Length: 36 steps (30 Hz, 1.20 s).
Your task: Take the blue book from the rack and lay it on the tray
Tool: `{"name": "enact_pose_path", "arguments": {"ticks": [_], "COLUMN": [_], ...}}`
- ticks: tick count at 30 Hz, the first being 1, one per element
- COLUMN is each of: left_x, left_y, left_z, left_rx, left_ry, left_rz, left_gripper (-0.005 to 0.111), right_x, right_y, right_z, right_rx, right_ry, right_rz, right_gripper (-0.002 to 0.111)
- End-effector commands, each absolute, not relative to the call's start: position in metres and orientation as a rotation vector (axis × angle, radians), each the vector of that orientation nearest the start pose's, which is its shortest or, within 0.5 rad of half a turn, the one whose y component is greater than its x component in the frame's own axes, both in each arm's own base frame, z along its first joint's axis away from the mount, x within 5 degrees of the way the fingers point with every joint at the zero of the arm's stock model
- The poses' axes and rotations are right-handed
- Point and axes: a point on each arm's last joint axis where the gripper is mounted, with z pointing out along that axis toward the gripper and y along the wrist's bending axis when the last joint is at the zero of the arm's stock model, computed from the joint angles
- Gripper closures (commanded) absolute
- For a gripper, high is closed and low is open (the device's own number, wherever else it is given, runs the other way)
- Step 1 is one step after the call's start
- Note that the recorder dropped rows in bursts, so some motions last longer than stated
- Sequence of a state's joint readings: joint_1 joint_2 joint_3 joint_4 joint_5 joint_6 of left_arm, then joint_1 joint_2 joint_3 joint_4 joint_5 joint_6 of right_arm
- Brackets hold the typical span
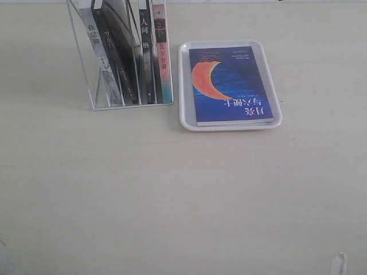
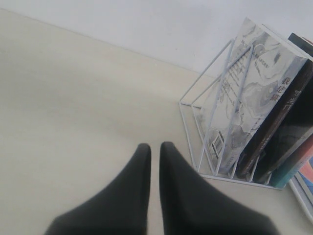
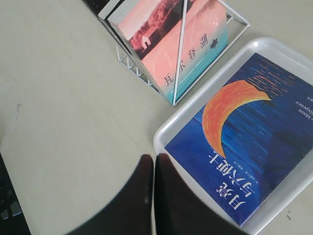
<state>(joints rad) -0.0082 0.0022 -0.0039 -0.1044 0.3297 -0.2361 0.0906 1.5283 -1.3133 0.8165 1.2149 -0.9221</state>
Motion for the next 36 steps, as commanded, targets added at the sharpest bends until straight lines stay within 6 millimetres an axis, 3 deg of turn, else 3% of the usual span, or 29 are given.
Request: {"name": "enact_pose_path", "arguments": {"ticks": [1, 9, 13, 17, 23, 25, 31, 36], "left_x": [0.054, 0.054, 0.054, 0.054, 0.054, 0.054, 0.054, 0.054], "left_y": [-0.004, -0.004, -0.004, -0.004, -0.004, -0.004, -0.004, -0.004], "left_z": [0.185, 0.185, 0.185, 0.185, 0.185, 0.185, 0.185, 0.185], "left_rx": [-0.271, -0.271, -0.271, -0.271, -0.271, -0.271, -0.271, -0.271], "left_ry": [1.785, 1.785, 1.785, 1.785, 1.785, 1.785, 1.785, 1.785], "left_rz": [-0.282, -0.282, -0.282, -0.282, -0.282, -0.282, -0.282, -0.282], "left_gripper": [0.101, 0.101, 0.101, 0.101, 0.101, 0.101, 0.101, 0.101], "right_x": [0.293, 0.294, 0.285, 0.266, 0.219, 0.201, 0.151, 0.121], "right_y": [0.09, 0.09, 0.088, 0.082, 0.061, 0.053, 0.038, 0.031], "right_z": [0.338, 0.338, 0.347, 0.363, 0.384, 0.382, 0.348, 0.327], "right_rx": [-0.979, -0.963, -0.93, -0.868, -0.607, -0.523, -0.346, -0.304], "right_ry": [2.283, 2.288, 2.295, 2.207, 1.946, 1.873, 1.79, 1.733], "right_rz": [0.852, 0.856, 0.827, 0.696, 0.394, 0.318, 0.24, 0.2], "right_gripper": [0.108, 0.108, 0.108, 0.108, 0.108, 0.108, 0.108, 0.108]}}
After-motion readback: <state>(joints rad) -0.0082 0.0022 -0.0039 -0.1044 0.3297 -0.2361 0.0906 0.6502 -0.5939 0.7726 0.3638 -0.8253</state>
